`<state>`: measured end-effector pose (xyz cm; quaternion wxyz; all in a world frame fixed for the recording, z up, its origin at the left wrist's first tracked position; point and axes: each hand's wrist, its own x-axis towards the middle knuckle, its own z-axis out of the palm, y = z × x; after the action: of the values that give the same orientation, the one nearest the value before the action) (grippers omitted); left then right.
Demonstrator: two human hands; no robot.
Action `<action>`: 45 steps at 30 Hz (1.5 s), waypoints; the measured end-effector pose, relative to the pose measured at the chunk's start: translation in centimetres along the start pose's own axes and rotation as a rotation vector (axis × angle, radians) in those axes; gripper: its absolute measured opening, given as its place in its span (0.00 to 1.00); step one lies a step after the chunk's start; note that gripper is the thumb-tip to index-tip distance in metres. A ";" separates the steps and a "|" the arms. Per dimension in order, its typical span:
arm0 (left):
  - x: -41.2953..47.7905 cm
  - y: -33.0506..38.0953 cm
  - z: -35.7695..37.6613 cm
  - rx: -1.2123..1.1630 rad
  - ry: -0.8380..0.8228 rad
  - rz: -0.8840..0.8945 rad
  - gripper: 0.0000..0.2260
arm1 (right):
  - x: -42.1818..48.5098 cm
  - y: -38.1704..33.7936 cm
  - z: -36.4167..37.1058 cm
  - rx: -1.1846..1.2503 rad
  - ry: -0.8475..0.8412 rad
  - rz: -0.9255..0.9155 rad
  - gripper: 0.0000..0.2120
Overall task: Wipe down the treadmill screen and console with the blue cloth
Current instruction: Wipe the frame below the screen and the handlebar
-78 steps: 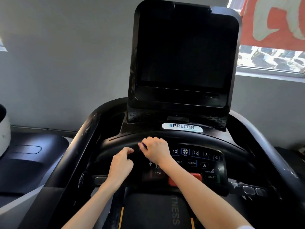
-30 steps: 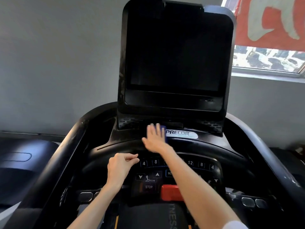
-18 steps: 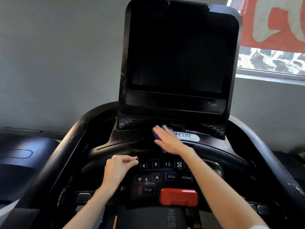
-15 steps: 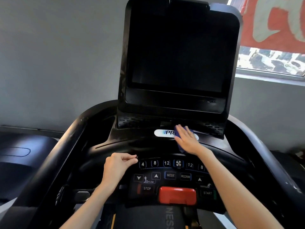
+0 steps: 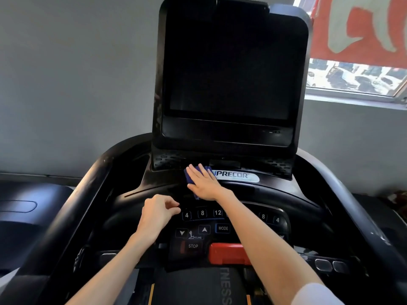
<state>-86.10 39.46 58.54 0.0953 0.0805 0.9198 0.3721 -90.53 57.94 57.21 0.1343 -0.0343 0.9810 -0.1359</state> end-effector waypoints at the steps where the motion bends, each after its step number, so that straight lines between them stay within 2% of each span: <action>1: 0.0 0.4 0.0 0.046 -0.013 0.012 0.07 | -0.8 1.4 -0.3 0.034 0.018 0.052 0.29; 6: 0.2 3.0 1.0 0.154 -0.029 0.099 0.17 | -4.7 9.2 -1.5 0.155 0.090 0.255 0.28; 9: 0.8 5.9 2.5 0.121 -0.037 0.163 0.15 | -7.3 13.9 -1.5 0.212 0.123 0.311 0.28; 13: 2.2 10.7 6.1 0.097 -0.050 0.234 0.14 | -11.6 20.4 -0.1 0.242 0.274 0.346 0.26; 17: 3.9 15.1 9.8 0.097 -0.127 0.278 0.13 | -13.7 22.5 2.2 0.212 0.450 0.320 0.24; 19: 4.7 16.8 11.0 0.137 -0.116 0.283 0.13 | -12.7 21.9 2.0 0.188 0.481 0.356 0.24; 21: 5.4 18.0 12.0 0.158 -0.087 0.283 0.13 | -11.0 21.0 1.4 0.170 0.465 0.298 0.24; 24: 6.3 19.3 13.4 0.174 -0.090 0.280 0.13 | -9.1 19.2 0.2 0.168 0.440 0.087 0.24; 26: 6.4 19.7 13.7 0.206 -0.102 0.275 0.14 | -8.9 19.2 0.2 0.195 0.461 0.034 0.24; 29: 6.5 18.9 13.4 0.241 -0.128 0.266 0.15 | -11.0 21.5 1.4 0.322 0.656 0.183 0.20; 31: 6.4 18.0 12.7 0.245 -0.130 0.246 0.15 | -12.8 23.5 2.8 0.312 0.845 0.341 0.20; 32: 6.3 17.7 12.4 0.235 -0.133 0.240 0.15 | -13.5 24.0 3.5 0.308 0.884 0.420 0.21; 34: 6.2 17.4 12.2 0.233 -0.145 0.248 0.16 | -14.3 23.8 4.2 0.307 0.851 0.529 0.26; 36: 5.9 17.5 12.3 0.249 -0.146 0.267 0.16 | -14.2 22.7 4.3 0.269 0.797 0.544 0.31; 38: 5.6 18.0 12.9 0.254 -0.148 0.271 0.17 | -13.6 22.3 3.8 0.252 0.670 0.478 0.36; 40: 5.6 18.8 13.6 0.282 -0.171 0.277 0.18 | -13.0 22.7 3.2 0.229 0.611 0.377 0.35; 42: 6.1 19.7 14.8 0.309 -0.197 0.278 0.18 | -12.7 23.6 2.7 0.225 0.634 0.356 0.32; 45: 7.0 21.0 17.0 0.380 -0.201 0.238 0.20 | -12.0 24.1 2.8 0.294 0.782 0.421 0.27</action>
<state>-87.25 67.28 60.48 0.1251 0.2415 0.9432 0.1910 -78.93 81.66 51.02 -0.2173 0.2387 0.9140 -0.2458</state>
